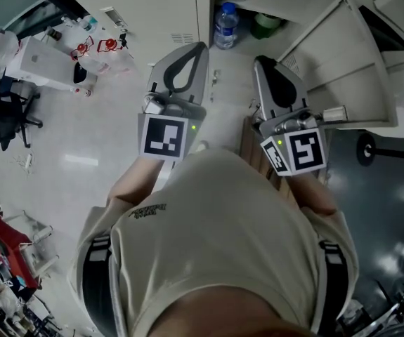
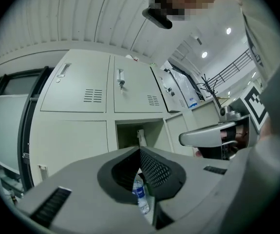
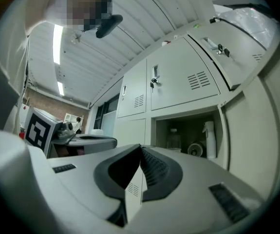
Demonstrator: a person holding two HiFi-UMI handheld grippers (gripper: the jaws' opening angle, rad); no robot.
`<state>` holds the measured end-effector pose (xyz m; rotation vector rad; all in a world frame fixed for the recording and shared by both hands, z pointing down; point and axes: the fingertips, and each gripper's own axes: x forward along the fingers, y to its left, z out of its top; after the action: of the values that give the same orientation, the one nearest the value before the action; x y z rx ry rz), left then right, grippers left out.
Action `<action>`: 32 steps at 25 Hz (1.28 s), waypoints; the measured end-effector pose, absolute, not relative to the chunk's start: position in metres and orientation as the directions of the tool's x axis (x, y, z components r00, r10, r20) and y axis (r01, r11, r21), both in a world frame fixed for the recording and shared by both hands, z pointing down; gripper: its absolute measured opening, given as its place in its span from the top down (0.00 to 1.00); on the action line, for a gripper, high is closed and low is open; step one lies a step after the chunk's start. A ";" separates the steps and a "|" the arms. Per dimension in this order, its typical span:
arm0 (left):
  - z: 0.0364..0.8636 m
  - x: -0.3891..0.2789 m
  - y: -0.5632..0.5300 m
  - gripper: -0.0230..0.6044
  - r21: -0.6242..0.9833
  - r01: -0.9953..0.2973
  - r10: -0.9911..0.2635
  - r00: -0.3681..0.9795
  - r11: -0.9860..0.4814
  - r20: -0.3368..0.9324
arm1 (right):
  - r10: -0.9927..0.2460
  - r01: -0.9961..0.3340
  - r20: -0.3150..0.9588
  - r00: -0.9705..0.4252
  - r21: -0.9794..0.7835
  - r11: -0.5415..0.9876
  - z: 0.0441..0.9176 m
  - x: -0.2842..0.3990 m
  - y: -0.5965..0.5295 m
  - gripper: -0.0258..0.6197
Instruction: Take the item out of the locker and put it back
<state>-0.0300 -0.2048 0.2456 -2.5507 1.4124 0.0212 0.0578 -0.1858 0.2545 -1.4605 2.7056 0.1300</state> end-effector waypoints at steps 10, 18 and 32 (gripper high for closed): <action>0.280 -0.027 -0.199 0.94 -0.142 -0.836 -0.842 0.539 -0.530 -0.030 | -0.831 -0.833 -0.059 -0.553 0.025 0.553 0.276 0.062 -0.183 0.96; 0.282 -0.018 -0.201 0.94 -0.135 -0.831 -0.836 0.548 -0.540 -0.034 | -0.820 -0.825 -0.088 -0.565 0.072 0.561 0.265 0.060 -0.179 0.96; 0.282 -0.015 -0.212 0.94 -0.134 -0.821 -0.825 0.563 -0.555 -0.036 | -0.826 -0.831 -0.095 -0.556 0.075 0.551 0.262 0.061 -0.188 0.96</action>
<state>-0.0149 -0.2123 0.2820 -2.6558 1.4068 -0.0464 0.0614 -0.1879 0.2615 -1.4565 2.7233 0.1721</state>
